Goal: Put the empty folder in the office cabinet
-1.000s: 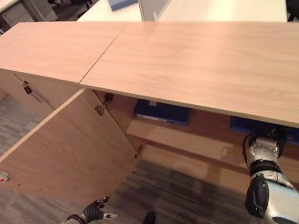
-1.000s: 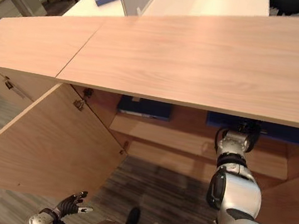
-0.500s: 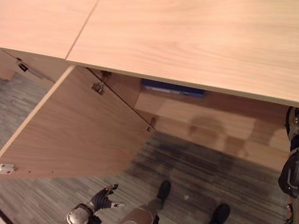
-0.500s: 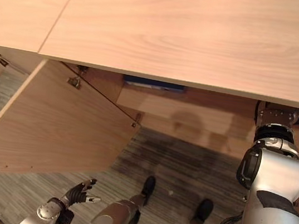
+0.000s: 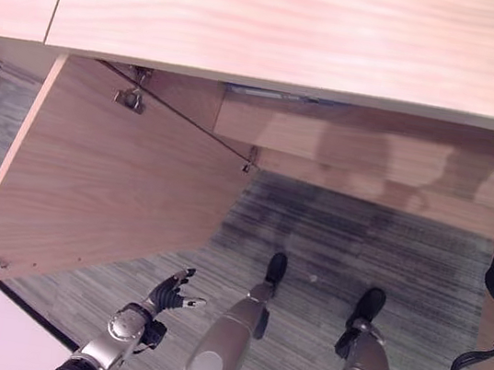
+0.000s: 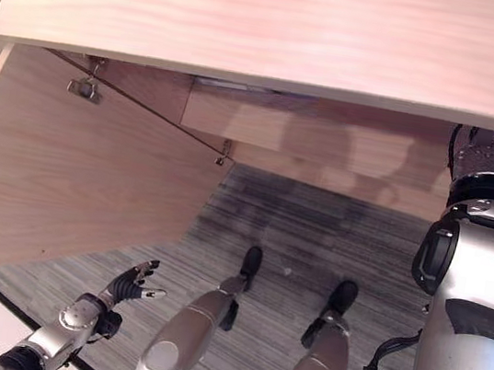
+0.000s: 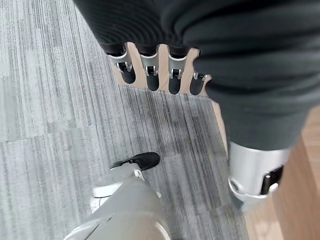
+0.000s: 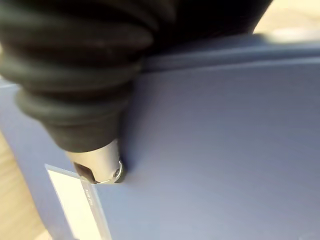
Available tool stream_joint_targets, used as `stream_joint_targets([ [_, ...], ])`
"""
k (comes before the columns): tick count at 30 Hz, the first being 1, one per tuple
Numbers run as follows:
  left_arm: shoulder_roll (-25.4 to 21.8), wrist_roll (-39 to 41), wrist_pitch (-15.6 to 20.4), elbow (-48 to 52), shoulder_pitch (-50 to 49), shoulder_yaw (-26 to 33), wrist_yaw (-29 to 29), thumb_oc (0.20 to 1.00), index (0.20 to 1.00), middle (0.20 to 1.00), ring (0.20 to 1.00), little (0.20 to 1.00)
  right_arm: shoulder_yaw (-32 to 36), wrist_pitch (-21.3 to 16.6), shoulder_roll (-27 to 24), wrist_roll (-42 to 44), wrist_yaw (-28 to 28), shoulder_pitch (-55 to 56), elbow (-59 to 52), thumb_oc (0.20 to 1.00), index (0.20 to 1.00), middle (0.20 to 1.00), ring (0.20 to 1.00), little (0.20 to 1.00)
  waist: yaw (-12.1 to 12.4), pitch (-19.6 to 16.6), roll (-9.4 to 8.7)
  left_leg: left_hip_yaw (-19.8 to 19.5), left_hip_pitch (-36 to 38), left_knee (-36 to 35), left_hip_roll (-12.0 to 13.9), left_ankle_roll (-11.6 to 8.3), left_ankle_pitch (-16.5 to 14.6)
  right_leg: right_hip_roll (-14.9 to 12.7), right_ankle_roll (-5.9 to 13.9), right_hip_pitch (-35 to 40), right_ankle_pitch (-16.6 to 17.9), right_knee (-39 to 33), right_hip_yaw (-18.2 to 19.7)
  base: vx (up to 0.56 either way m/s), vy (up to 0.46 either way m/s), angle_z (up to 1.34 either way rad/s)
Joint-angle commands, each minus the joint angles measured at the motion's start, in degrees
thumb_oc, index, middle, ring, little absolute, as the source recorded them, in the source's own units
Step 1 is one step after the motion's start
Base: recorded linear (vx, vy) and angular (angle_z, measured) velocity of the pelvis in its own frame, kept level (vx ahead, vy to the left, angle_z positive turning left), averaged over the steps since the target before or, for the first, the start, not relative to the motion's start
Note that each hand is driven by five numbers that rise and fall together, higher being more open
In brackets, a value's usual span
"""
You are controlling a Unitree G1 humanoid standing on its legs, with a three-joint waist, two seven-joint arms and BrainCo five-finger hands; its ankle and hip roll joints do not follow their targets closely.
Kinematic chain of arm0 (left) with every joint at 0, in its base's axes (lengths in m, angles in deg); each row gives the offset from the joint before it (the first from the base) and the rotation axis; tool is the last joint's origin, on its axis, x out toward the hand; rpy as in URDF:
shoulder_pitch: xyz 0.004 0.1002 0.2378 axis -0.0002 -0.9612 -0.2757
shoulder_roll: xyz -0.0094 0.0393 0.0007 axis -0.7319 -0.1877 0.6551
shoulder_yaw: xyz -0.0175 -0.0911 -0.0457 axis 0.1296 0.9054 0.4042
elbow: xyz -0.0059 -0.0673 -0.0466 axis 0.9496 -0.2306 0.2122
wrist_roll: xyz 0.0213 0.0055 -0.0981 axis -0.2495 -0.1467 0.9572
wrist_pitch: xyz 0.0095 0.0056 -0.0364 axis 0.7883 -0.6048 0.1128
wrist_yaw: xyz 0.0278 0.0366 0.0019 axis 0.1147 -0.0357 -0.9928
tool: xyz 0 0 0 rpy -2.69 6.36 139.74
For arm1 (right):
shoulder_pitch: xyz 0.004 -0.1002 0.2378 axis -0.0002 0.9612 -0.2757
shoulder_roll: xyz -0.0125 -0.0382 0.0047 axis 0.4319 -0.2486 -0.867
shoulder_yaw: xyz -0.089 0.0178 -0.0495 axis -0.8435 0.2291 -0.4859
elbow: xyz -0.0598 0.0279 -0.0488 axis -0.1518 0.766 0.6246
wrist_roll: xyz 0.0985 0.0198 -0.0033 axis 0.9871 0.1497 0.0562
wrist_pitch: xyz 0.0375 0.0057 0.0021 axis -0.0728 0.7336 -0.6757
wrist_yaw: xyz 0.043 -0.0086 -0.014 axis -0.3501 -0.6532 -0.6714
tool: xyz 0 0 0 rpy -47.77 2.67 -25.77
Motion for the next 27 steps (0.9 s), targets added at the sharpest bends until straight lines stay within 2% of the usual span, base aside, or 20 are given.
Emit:
stream_joint_targets([
  [1,-2.3,2.1,0.7,1.0,-1.1,-1.2,-1.2,1.0,1.0,1.0,1.0,1.0,-5.5,-2.0,-4.0,-3.6,-1.8,-3.0,-3.3,0.2,0.2,0.2,0.2,0.2,1.0,-1.1,0.84,-1.6,-3.3,10.1,3.0,-1.8,-8.7,0.4,4.86,0.3,-10.4,8.7,4.2,0.03,-0.056,0.05],
  [4,-2.7,4.2,0.9,1.4,-0.5,0.6,-3.6,1.0,1.0,1.0,1.0,1.0,-5.6,-2.0,-5.3,-3.6,-0.9,-3.8,-2.8,0.2,0.2,0.2,0.2,0.2,0.6,0.2,0.35,-3.6,-10.1,18.7,2.0,-1.16,-12.3,-0.8,4.42,-5.4,-13.9,17.3,4.8,0.03,-0.066,0.12],
  [7,-2.9,5.4,1.1,2.3,-0.2,1.1,-4.1,1.0,1.0,1.0,1.0,1.0,-5.6,-2.3,-6.0,-3.1,-0.7,-3.4,-3.4,0.2,0.2,0.2,0.2,0.2,0.2,0.4,0.12,-4.2,-12.9,21.8,1.3,-1.12,-13.5,-1.3,3.95,-7.7,-15.5,20.0,5.0,0.03,-0.026,0.14],
  [13,-3.7,5.5,1.3,3.8,-0.2,1.2,-4.3,1.0,1.0,1.0,1.0,1.0,-5.8,-2.0,-6.6,-3.0,-0.9,-2.9,-3.2,0.2,0.2,0.2,0.2,0.2,0.2,0.2,0.18,-4.7,-16.8,23.5,0.3,-0.89,-14.1,-1.7,3.84,-12.1,-16.3,23.1,5.7,0.01,0.001,0.09],
  [18,-3.8,5.4,1.0,4.0,-0.7,0.9,-4.3,1.0,1.0,1.0,1.0,1.0,-5.4,-1.7,-4.9,-2.7,-0.5,-2.6,-2.4,0.2,0.2,0.2,0.2,0.2,0.4,-0.2,0.66,-4.6,-18.8,22.7,-0.3,-0.85,-13.6,-1.9,3.79,-14.7,-16.4,23.6,6.2,0.0,0.013,0.02],
  [27,-4.2,4.1,0.6,3.5,-2.4,0.9,-3.3,1.0,1.0,1.0,1.0,1.0,-5.1,-2.1,-5.0,-1.5,-0.2,-4.9,-2.4,0.2,0.2,0.2,0.2,0.2,1.4,-2.0,1.65,-4.4,-17.2,18.6,-0.6,-1.26,-12.2,-2.4,4.02,-14.2,-16.3,22.5,6.5,0.01,0.011,0.02],
])
